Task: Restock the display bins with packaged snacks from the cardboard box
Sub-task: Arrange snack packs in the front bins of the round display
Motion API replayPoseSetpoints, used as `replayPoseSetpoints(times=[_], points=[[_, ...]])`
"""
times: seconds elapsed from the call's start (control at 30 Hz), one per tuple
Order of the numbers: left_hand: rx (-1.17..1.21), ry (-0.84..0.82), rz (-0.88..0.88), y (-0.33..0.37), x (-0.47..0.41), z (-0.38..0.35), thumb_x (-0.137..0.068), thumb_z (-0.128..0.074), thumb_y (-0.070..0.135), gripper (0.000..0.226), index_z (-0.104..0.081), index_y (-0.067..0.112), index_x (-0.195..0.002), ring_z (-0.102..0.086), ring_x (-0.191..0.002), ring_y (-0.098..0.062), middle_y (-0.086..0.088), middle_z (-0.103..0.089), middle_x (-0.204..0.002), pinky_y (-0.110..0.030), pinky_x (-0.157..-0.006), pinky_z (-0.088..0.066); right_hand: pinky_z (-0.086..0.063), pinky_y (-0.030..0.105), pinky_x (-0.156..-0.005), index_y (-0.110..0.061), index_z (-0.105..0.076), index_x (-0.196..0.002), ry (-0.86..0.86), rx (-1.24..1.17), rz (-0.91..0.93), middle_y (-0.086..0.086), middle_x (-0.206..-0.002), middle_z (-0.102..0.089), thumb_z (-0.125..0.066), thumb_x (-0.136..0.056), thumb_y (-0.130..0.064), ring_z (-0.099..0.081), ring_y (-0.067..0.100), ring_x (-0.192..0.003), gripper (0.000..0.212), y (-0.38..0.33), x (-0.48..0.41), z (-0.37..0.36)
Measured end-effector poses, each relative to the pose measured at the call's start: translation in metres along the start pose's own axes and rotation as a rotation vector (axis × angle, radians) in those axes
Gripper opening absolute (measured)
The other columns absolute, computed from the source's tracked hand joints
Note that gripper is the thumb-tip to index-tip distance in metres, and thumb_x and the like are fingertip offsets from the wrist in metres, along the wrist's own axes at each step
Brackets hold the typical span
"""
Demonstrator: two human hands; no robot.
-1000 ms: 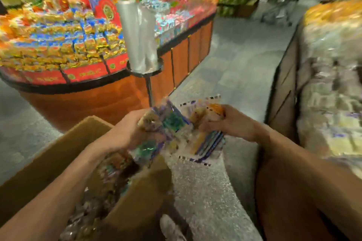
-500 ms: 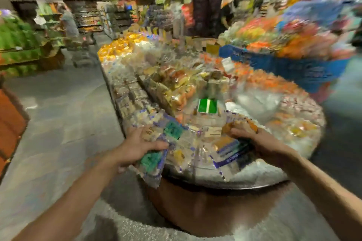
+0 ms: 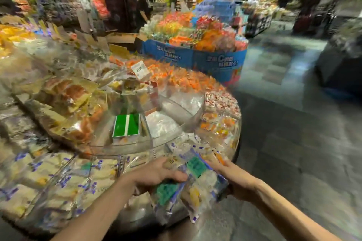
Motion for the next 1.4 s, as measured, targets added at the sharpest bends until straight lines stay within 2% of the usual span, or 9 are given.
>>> replayPoseSetpoints(times=[0.17,0.3,0.47,0.6,0.73,0.9,1.03,1.17,1.4], points=[[-0.127,-0.006,0.043,0.02,-0.069,0.019,-0.076,-0.081,0.046,0.043,-0.055,0.031,-0.107,-0.068,-0.082,0.003,0.013,-0.07,-0.099,-0.014,-0.078,-0.054,-0.036,0.043,-0.117,-0.038,-0.064,-0.13,-0.041,-0.073,-0.09,-0.006,-0.145,-0.056,-0.065,-0.061,-0.085,-0.049,0.015,-0.137,0.083,-0.003,-0.052,0.027],[-0.184,-0.007,-0.004,0.021,-0.114,0.031,-0.042,-0.083,0.077,0.097,-0.062,0.027,-0.122,-0.069,-0.104,-0.008,0.009,-0.073,-0.114,-0.033,-0.101,-0.052,-0.049,0.013,-0.091,-0.029,-0.061,-0.118,-0.124,-0.051,-0.021,-0.02,-0.117,-0.07,-0.08,-0.041,-0.083,-0.063,-0.005,-0.111,0.097,-0.019,-0.076,0.039],[-0.111,0.217,0.027,0.025,-0.15,0.034,-0.037,-0.079,0.082,0.115,-0.048,0.026,-0.132,-0.064,-0.107,-0.008,0.01,-0.065,-0.12,-0.029,-0.095,-0.051,-0.053,0.016,-0.084,-0.022,-0.059,-0.119,-0.194,-0.038,0.007,-0.01,-0.115,-0.074,-0.086,-0.038,-0.076,-0.07,0.004,-0.104,0.101,-0.02,-0.106,0.059],[-0.037,0.5,0.078,0.032,-0.167,0.028,-0.055,-0.076,0.073,0.085,-0.034,0.024,-0.111,-0.054,-0.091,-0.006,0.005,-0.055,-0.108,-0.026,-0.071,-0.045,-0.04,0.044,-0.114,-0.014,-0.055,-0.135,-0.149,-0.088,-0.084,0.005,-0.128,-0.069,-0.087,-0.065,-0.053,-0.063,0.023,-0.122,0.087,-0.004,-0.142,0.074],[-0.125,0.815,-0.015,0.037,-0.179,0.023,-0.074,-0.074,0.064,0.064,-0.033,0.022,-0.099,-0.048,-0.08,-0.013,0.003,-0.048,-0.093,-0.03,-0.067,-0.042,-0.029,0.07,-0.111,-0.01,-0.066,-0.127,-0.159,-0.224,-0.215,0.017,-0.121,-0.07,-0.08,-0.082,-0.033,-0.054,0.053,-0.119,0.052,0.0,-0.171,0.081],[-0.214,0.935,-0.111,0.051,-0.184,0.023,-0.087,-0.062,0.059,0.038,-0.048,0.023,-0.083,-0.054,-0.088,-0.014,0.005,-0.05,-0.1,-0.025,-0.077,-0.045,-0.062,0.041,-0.071,-0.002,-0.067,-0.119,-0.21,-0.405,-0.191,0.019,-0.107,-0.074,-0.071,-0.08,-0.009,-0.075,0.032,-0.09,0.039,-0.037,-0.195,0.081],[-0.22,0.852,-0.035,0.052,-0.171,0.024,-0.083,-0.065,0.061,0.062,-0.051,0.028,-0.133,-0.04,-0.118,-0.001,0.017,-0.034,-0.136,-0.02,-0.099,-0.029,-0.062,0.037,-0.062,-0.008,-0.063,-0.125,-0.226,-0.337,-0.134,0.008,-0.111,-0.075,-0.068,-0.089,-0.009,-0.076,0.025,-0.085,0.037,-0.055,-0.217,0.074],[-0.168,0.809,0.033,0.034,-0.143,0.029,-0.07,-0.086,0.048,0.105,-0.026,0.032,-0.155,-0.031,-0.126,0.001,0.016,-0.024,-0.143,-0.017,-0.106,-0.024,-0.062,0.042,-0.069,-0.01,-0.058,-0.132,-0.334,-0.282,-0.145,0.012,-0.119,-0.072,-0.07,-0.088,-0.008,-0.072,0.035,-0.101,0.046,-0.062,-0.232,0.047],[0.262,0.921,0.012,-0.025,-0.071,0.065,-0.087,-0.067,0.047,0.057,-0.045,0.042,-0.14,-0.061,-0.116,-0.01,0.005,-0.052,-0.14,-0.035,-0.093,-0.057,-0.06,0.048,-0.08,-0.011,-0.045,-0.141,-0.477,-0.184,-0.149,0.016,-0.12,-0.071,-0.086,-0.07,-0.015,-0.069,0.035,-0.109,0.083,-0.052,-0.243,-0.021]])
Point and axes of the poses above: each hand's wrist, its own x-axis away from the middle knuckle, its own z-axis out of the back of the hand, y = z × x, the point moved 2 cm from there along -x, towards the middle knuckle
